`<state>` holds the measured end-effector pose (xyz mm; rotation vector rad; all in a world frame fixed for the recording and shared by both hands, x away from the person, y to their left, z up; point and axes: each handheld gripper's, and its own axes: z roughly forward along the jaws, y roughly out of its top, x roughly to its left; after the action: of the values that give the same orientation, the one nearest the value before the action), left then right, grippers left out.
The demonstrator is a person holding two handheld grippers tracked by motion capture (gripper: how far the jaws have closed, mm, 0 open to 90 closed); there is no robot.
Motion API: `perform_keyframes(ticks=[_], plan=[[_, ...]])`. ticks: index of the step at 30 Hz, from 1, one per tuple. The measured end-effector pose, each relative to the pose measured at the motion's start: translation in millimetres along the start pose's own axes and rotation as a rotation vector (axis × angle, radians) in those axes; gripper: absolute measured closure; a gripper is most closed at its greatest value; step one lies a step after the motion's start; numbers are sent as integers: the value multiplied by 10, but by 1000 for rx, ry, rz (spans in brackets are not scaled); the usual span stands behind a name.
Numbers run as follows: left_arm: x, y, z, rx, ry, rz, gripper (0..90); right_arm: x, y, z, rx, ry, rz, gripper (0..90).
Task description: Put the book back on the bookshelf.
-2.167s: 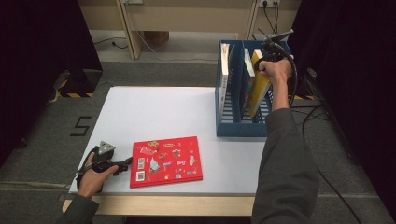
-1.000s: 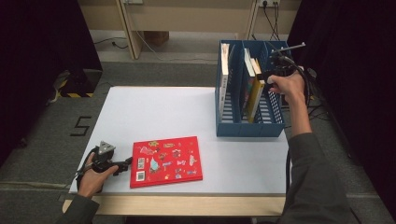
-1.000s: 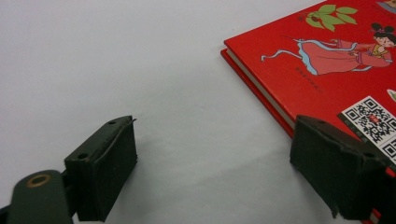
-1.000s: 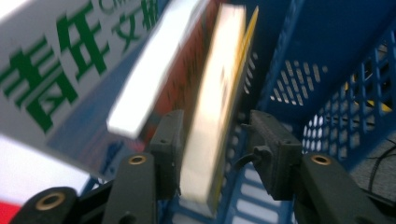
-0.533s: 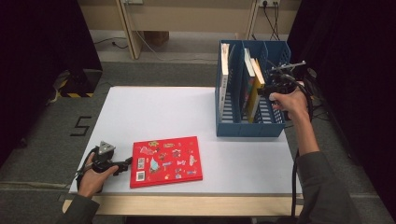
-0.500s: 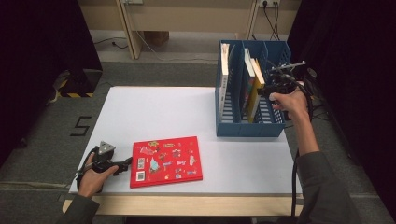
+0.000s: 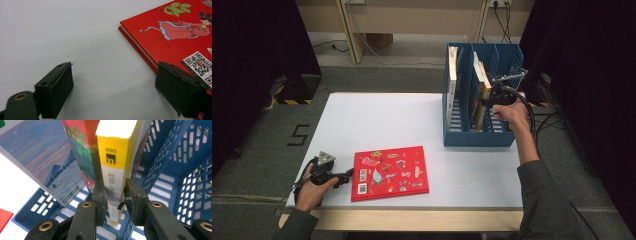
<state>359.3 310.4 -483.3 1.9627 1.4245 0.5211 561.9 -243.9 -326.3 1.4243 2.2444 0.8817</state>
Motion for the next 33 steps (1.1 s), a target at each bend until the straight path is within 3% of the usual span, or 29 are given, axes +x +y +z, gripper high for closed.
perform_keyframes(ticks=[4, 12, 19, 26, 30, 33], plan=[[1, 1, 0, 1, 0, 1, 135, 15, 43, 46, 1, 4, -10, 716], [1, 1, 0, 1, -1, 0, 135, -64, 113, 153, -19, 23, 22, 712], [3, 0, 0, 1, -2, 0, 135, -57, 130, 136, -1, 8, 23, 679], [3, 0, 0, 1, -2, -1, 135, -28, 44, -33, 7, -46, -6, 538], [3, 0, 0, 1, -2, 0, 135, -1, -71, -187, -22, -30, 17, 490], [3, 0, 1, 0, -2, -1, 135, 72, -170, -289, -43, -11, 7, 450]])
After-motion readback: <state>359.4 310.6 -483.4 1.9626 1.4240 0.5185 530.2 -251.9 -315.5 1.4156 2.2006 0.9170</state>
